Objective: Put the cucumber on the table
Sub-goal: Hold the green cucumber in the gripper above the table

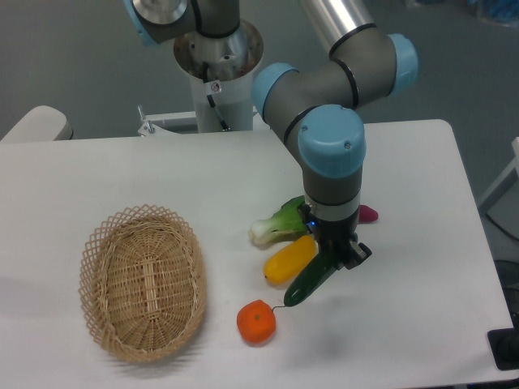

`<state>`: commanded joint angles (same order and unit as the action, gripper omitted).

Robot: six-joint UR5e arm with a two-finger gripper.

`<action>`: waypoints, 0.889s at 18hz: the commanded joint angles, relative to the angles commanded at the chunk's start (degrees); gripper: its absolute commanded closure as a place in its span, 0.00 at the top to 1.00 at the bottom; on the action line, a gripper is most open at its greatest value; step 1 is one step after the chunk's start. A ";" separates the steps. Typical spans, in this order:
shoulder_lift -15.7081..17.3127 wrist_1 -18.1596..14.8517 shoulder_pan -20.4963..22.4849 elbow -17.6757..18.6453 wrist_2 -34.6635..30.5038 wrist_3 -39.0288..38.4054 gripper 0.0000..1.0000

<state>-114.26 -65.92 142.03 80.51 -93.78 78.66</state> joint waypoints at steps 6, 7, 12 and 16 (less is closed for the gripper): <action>-0.09 0.00 0.00 -0.09 0.09 -0.09 0.32; -0.09 0.09 0.00 -0.09 0.26 -0.17 0.32; -0.79 0.35 -0.26 0.26 0.26 -0.53 0.32; -1.14 1.57 -0.35 0.53 0.26 -2.02 0.32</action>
<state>-115.40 -64.34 141.68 81.03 -93.52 76.64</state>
